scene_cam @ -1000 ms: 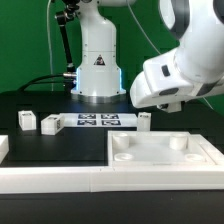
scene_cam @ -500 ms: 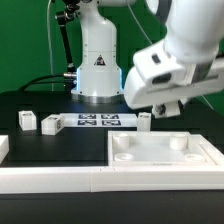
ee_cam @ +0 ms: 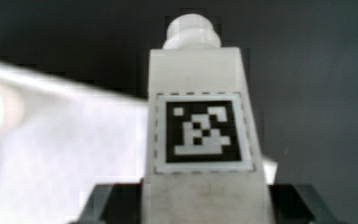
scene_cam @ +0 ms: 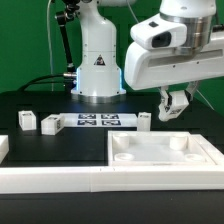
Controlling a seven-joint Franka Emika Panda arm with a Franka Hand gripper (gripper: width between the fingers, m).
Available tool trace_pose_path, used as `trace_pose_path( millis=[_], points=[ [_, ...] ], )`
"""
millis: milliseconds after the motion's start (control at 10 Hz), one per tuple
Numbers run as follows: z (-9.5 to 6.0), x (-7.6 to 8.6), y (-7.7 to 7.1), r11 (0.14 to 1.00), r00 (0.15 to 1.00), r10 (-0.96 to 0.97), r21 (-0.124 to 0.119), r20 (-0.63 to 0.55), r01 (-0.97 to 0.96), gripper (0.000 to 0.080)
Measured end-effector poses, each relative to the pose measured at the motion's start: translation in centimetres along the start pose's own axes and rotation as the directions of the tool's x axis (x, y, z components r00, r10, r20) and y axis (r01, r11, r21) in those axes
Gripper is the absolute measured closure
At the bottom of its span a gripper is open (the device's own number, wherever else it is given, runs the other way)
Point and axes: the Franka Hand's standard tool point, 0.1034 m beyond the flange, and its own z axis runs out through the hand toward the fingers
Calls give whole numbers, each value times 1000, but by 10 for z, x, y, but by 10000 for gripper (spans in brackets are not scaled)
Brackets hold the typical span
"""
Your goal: Assemble square table
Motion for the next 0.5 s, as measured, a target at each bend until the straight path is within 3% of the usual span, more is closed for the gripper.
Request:
trace_pose_path(
  millis=[100,400,500],
  points=[
    [0,0,1,1000,999,-1,-6,-39,0,508],
    [-17,24,14,999,971,-34,-38,-235,25,508],
    [-15,25,16,998,949,-37,-52,-312,21,508]
  ],
)
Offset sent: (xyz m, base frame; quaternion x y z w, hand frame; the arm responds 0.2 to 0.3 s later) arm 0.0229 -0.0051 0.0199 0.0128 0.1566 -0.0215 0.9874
